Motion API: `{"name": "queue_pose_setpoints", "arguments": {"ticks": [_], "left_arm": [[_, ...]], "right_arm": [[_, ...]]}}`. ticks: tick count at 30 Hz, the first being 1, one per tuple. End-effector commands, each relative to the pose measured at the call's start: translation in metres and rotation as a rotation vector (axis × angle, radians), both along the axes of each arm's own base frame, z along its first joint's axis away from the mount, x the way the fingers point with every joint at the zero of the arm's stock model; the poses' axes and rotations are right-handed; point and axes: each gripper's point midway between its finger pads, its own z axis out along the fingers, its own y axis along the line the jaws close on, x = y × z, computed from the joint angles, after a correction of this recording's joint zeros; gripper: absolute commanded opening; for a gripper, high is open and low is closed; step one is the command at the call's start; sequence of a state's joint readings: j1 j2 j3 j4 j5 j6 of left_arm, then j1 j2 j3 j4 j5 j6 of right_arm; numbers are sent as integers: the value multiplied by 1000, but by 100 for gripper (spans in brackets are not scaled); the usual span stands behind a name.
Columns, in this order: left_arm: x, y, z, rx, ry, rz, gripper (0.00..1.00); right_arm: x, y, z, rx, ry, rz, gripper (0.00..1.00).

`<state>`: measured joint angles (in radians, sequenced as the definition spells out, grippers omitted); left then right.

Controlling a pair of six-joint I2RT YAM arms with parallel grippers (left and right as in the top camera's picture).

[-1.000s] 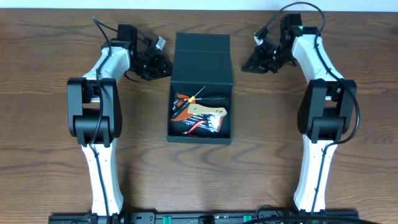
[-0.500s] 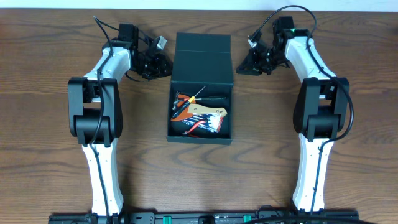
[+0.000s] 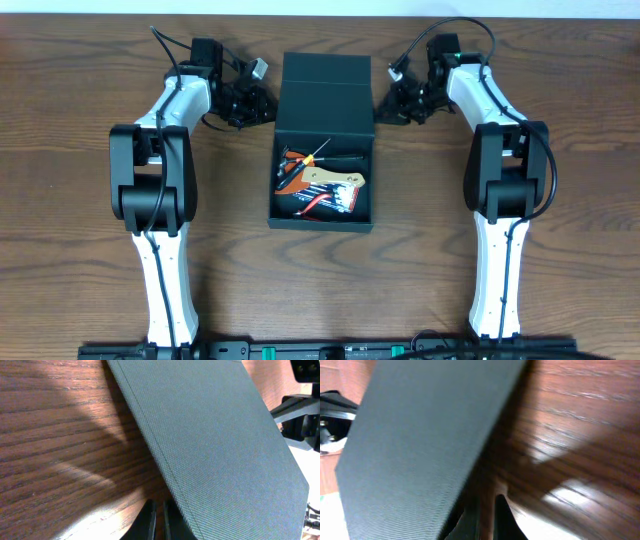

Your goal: Pack container

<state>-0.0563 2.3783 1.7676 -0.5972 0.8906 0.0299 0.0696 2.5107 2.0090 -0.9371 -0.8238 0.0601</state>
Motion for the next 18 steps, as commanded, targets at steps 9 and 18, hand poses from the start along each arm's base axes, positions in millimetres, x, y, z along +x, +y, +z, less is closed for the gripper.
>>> {"name": "queue_pose_setpoints", "arguments": {"ticks": [9,18], "left_arm": [[-6,-2,-6,-10,29,-10,6],[-15,-3,0,-5,56,-24,6]], "right_arm": [[-4,31,30,225,-27,60,1],[-6,34,37,259,-35,77,1]]}}
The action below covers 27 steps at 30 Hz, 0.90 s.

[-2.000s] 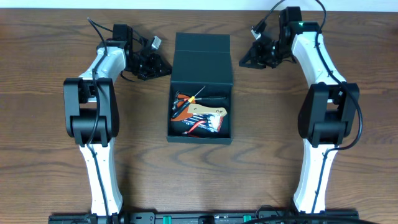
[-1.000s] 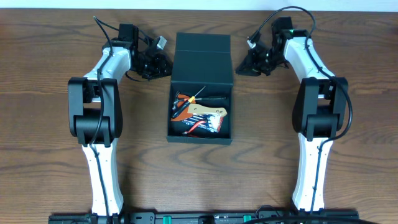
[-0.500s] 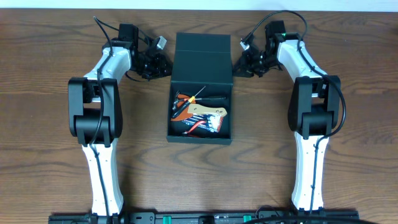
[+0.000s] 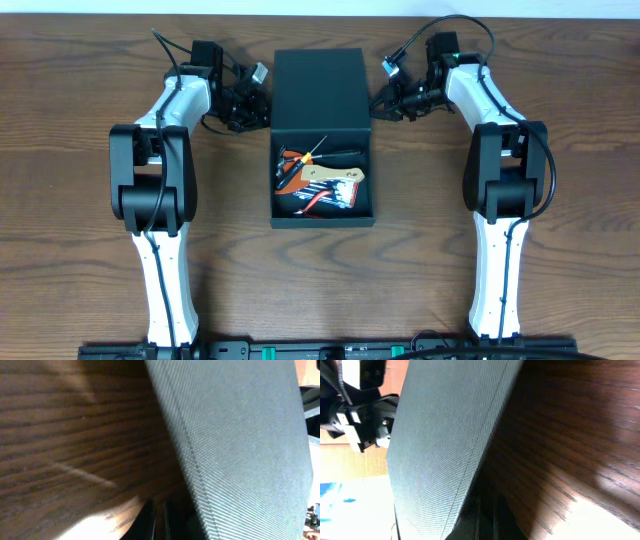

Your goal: Pack container

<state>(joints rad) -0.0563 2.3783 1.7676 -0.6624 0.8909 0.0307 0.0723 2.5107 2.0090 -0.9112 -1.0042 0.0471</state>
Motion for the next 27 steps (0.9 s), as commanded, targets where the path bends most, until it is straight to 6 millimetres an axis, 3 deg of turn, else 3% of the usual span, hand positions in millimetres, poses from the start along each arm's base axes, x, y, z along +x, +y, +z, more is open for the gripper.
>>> {"name": "queue_pose_setpoints", "arguments": {"ticks": [1,10,18,27], "left_arm": [[-3,-4,6,-1,-20,-28,6],[1,-13,47,69,-147,-63,6],[3,-17,62,54,-171,-60,6],[3,-23,98,47,-249,-70,6]], "right_arm": [[-6,13,12,79,-18,45,1],[-4,13,23,73,-35,57,1],[-5,13,23,66,-30,58,1],[-9,11,21,53,-17,63,1]]}}
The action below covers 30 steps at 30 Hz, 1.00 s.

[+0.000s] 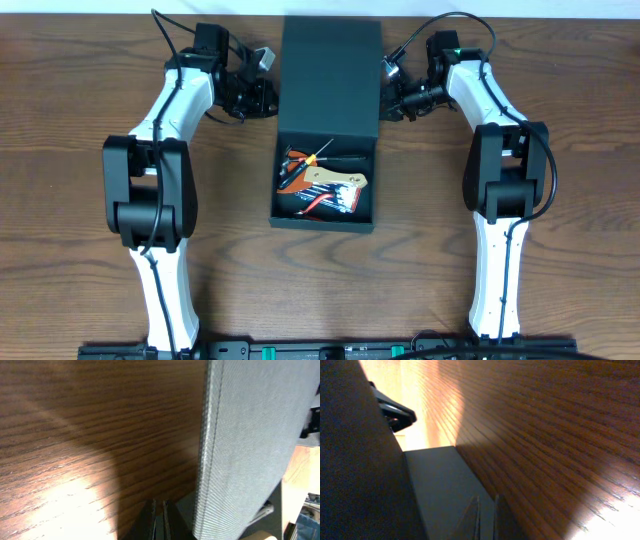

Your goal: Pack container

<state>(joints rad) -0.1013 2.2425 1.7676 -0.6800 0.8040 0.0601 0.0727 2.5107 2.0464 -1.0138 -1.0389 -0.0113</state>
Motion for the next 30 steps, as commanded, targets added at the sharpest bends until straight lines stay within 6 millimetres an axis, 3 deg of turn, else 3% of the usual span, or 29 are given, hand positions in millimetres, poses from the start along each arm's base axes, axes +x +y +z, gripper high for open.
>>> {"name": "queue_pose_setpoints", "arguments": {"ticks": [1,6,22,30], "left_arm": [[0,-12,48,-32,-108,-37,6],[0,-13,57,-34,-127,-39,6],[-2,-17,58,-33,-131,-50,6],[-1,-17,59,-33,-138,-50,6]], "right_arm": [[1,9,9,25,-34,27,1],[-1,9,8,25,-37,34,1],[-1,5,4,-3,-45,40,2],[8,-15,8,22,-43,-10,1]]}}
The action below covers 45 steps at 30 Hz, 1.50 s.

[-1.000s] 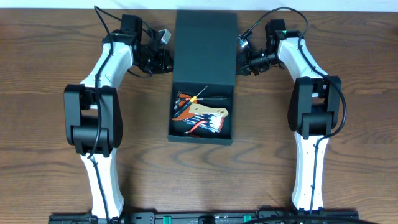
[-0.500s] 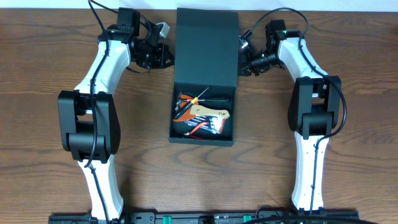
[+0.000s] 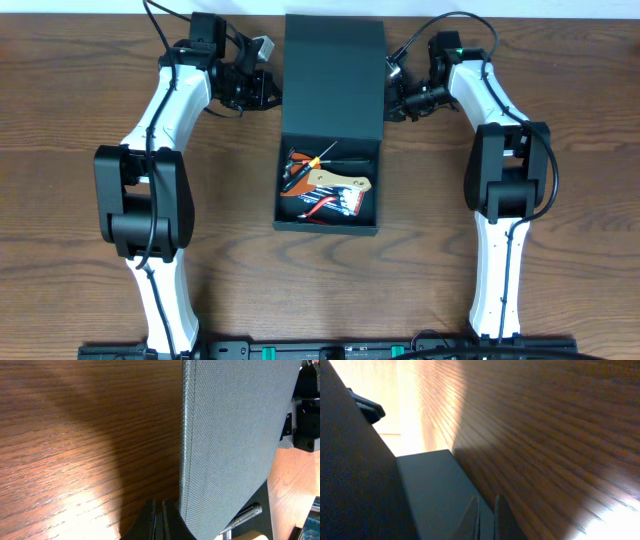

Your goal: Pack container

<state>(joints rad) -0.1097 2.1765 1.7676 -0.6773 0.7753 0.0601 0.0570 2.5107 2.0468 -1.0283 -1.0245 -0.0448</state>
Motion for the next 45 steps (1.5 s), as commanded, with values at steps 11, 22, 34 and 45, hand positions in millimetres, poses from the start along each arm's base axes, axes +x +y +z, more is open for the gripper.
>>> {"name": "queue_pose_setpoints", "arguments": {"ticks": [11,22,34,45], "left_arm": [[0,-16,31,-49,-82,-53,6],[6,-7,23,23,-97,-25,6],[11,31,2,99,-21,87,6],[5,23,-45,-55,140,68,6]], "right_arm": [[11,-24,18,89,-30,-42,1],[10,-19,28,150,-49,-27,1],[9,-33,2,-19,-11,-51,1],[9,-42,-11,-108,25,-79,1]]}}
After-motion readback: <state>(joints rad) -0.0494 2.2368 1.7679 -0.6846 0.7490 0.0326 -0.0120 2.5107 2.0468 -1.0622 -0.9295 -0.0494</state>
